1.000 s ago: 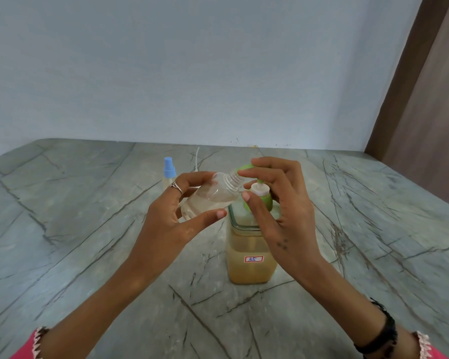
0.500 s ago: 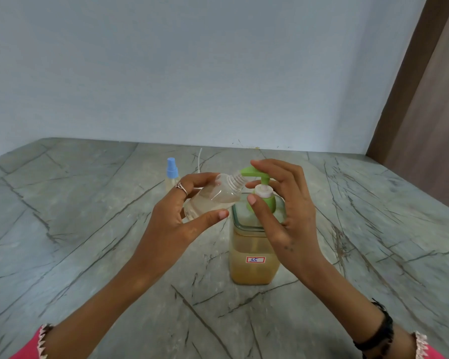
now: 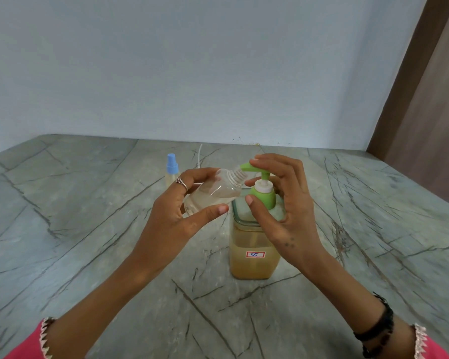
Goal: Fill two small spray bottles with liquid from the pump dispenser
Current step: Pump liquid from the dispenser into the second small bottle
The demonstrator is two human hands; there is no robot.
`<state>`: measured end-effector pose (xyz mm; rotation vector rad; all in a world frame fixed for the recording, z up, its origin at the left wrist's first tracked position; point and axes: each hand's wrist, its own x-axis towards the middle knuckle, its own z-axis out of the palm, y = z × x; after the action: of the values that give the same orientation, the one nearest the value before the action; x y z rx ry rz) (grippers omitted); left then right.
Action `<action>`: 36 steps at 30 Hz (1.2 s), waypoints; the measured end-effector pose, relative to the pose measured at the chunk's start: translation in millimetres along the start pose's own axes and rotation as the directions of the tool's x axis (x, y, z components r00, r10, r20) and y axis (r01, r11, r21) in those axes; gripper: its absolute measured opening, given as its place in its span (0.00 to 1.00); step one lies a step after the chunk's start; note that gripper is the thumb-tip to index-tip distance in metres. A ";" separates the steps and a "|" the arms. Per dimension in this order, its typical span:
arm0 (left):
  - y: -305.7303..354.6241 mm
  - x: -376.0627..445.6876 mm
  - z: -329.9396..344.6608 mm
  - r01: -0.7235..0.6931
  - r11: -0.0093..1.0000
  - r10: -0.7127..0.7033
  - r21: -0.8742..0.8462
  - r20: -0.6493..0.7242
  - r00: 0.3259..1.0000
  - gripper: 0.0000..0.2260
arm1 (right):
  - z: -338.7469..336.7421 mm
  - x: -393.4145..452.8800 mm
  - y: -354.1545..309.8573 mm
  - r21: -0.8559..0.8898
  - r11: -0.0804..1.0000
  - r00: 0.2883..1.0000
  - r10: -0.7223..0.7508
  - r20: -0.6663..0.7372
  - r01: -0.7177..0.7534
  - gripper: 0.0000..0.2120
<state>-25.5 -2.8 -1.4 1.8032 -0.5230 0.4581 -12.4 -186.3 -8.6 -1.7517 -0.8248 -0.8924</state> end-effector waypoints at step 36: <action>0.3 0.7 0.1 -0.006 1.000 0.006 -0.019 -0.004 1.000 0.21 | -15.3 10.7 -7.8 0.120 0.966 0.935 0.183 0.305 -0.228 0.39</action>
<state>-25.2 -3.1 -0.7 1.7825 -0.5286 0.4598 -16.6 -197.0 8.1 -1.8174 -0.8548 -0.4237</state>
